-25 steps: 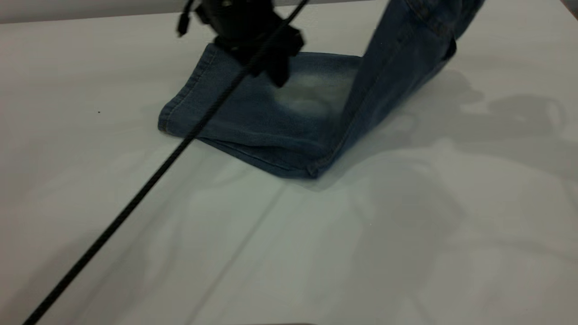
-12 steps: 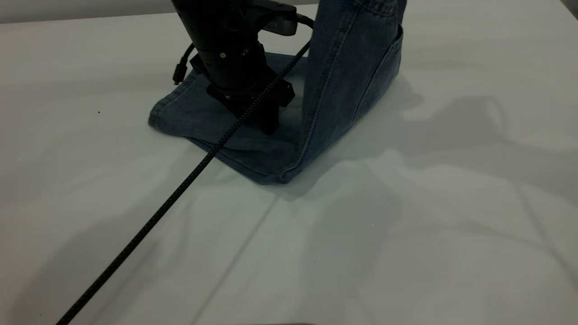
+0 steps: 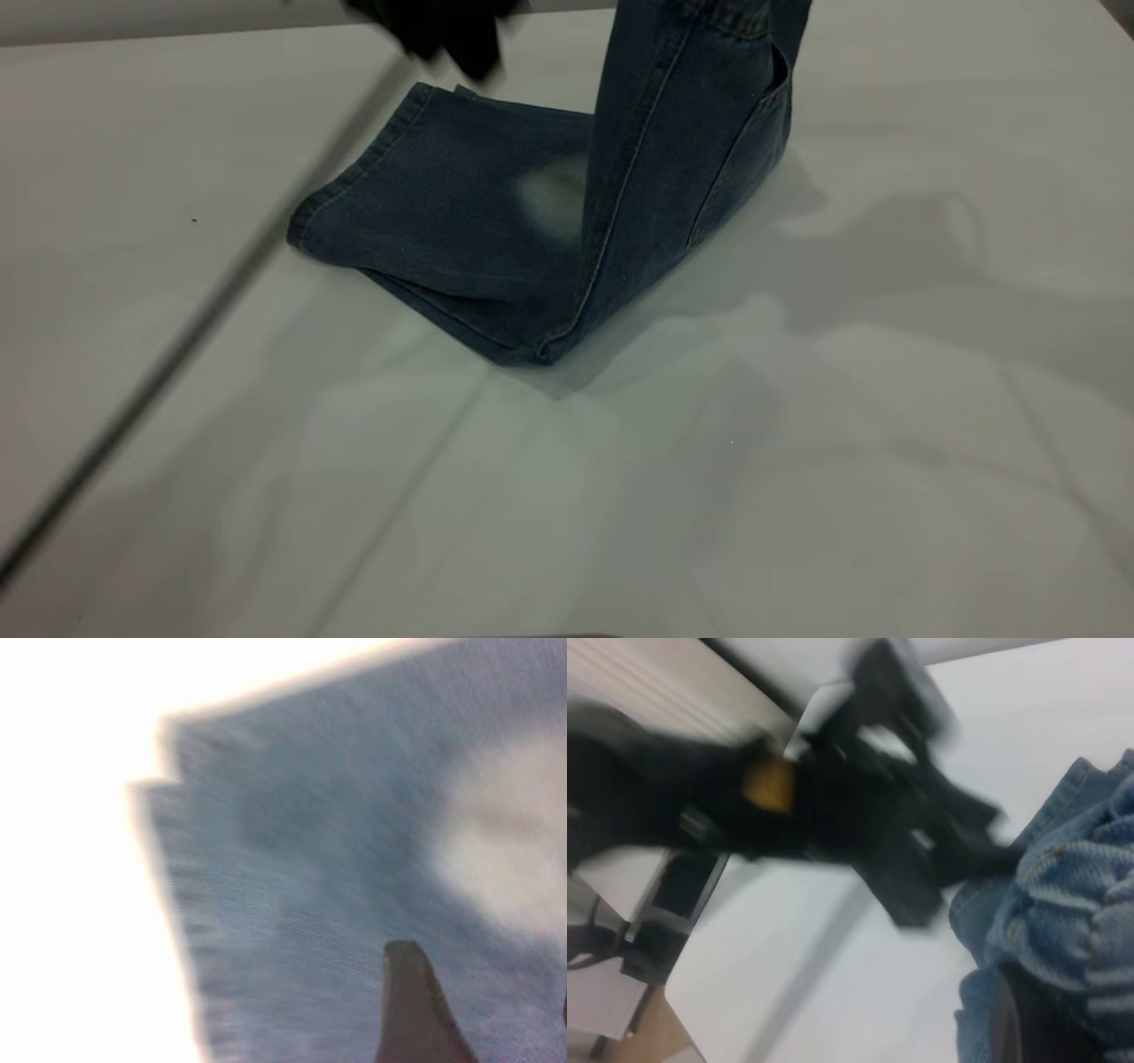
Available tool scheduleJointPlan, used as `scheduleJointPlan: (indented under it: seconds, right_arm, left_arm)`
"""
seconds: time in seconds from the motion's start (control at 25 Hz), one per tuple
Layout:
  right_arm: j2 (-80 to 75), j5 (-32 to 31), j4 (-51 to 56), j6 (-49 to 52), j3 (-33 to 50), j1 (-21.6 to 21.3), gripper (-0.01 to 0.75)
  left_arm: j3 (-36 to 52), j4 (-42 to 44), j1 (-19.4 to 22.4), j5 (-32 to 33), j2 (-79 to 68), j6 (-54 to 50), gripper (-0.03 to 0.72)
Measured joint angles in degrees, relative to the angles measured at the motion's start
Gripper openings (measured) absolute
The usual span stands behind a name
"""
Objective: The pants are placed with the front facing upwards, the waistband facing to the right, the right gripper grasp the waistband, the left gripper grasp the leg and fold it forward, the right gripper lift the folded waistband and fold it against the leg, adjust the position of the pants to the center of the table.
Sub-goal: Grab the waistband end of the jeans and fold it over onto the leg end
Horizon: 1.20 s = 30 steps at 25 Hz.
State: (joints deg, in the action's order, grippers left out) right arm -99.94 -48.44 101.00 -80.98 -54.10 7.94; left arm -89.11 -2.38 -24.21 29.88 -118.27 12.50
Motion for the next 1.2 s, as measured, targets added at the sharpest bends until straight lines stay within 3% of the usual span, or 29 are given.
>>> scheduleJointPlan:
  seconds: [0.2,0.44,0.68,1.0,1.2]
  right_arm:
    - [0.00,6.16,0.62,-2.31,-1.27,5.34,0.062]
    - [-3.52,15.76,1.20,-3.96,-6.43,13.88,0.062]
    - [-12.41,19.05,1.65,-4.12,-14.41,19.81,0.062]
    - [-24.90,21.53,1.83,-4.28,-24.53,23.44,0.067]
    - [-29.17,24.60,2.03,-4.34,-28.94,23.68,0.116]
  left_arm:
    - [0.00,1.05,2.63,-0.06,11.59,-1.69,0.359]
    - [0.00,1.04,2.77,-0.44,23.49,-1.74,0.359]
    - [0.00,0.93,2.77,0.08,29.44,-2.19,0.359]
    - [0.10,0.04,2.77,3.50,30.12,-3.63,0.359]
    - [0.10,-1.32,2.77,4.58,30.12,-3.75,0.359]
